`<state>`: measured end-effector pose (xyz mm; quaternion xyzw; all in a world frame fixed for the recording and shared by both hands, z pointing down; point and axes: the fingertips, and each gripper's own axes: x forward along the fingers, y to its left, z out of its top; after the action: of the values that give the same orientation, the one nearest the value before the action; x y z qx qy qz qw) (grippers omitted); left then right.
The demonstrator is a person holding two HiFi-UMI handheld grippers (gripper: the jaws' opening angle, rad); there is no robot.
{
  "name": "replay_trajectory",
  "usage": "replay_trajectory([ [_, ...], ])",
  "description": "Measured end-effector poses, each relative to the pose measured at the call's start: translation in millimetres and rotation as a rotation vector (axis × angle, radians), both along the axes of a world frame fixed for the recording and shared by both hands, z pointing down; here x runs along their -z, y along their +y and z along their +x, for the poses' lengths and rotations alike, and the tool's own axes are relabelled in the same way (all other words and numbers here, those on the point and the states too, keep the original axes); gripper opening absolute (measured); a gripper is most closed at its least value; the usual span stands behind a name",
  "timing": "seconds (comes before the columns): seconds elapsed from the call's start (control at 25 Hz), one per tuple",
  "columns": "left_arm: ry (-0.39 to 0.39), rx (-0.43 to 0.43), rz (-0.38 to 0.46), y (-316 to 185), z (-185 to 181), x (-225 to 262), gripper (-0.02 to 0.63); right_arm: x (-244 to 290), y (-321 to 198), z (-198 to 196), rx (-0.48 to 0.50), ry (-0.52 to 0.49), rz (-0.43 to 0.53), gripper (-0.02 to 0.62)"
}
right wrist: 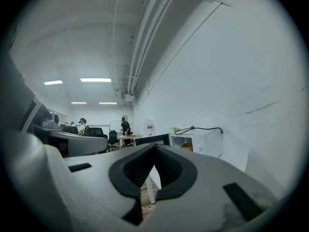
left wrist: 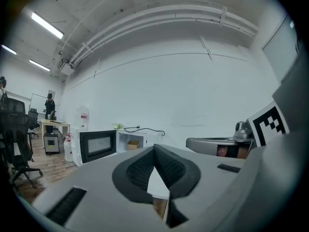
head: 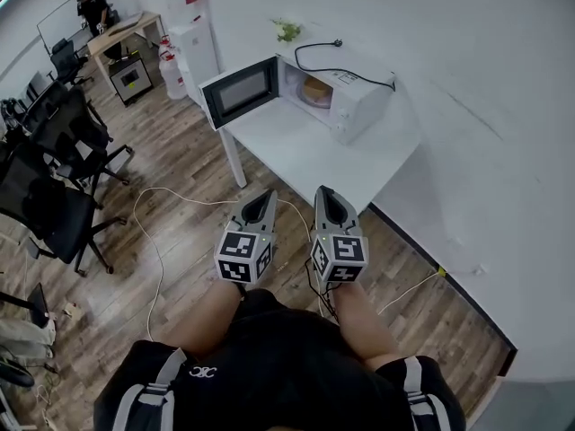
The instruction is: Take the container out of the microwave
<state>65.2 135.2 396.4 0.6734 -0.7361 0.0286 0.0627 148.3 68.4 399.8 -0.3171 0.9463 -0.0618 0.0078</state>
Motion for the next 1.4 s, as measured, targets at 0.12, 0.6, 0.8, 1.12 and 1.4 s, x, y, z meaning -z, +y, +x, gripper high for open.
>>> replay_trajectory([
  [0.12,-0.007,0.008,-0.002,0.9,2.0,-2.8,0.009,-1.6,-3.8,1.4,0.006,-0.001,-0.004,0.003],
  [0.6,-0.006,0.024,0.026,-45.0,-38.7,-9.7,0.011,-6.4,-50.4,-33.9,0.017,0.011,0.030,0.003],
  [0.8,0.000,0.001,0.023,-86.6,-63.6,-18.9,0.009,-15.7,-90.9,-55.9,-0.002,0.016,0.024,0.003],
  [1.12,0.005,-0.064,-0.016,-181.2,-122.8,-27.4,0.009,-28.0,-176.3,-113.8,-0.047,0.034,-0.011,0.003],
  [1.4,0.019,-0.139,-0.040,-267.6,-177.9,-25.4,0.009,-27.7,-250.0,-164.5,-0.106,0.051,-0.036,0.003],
])
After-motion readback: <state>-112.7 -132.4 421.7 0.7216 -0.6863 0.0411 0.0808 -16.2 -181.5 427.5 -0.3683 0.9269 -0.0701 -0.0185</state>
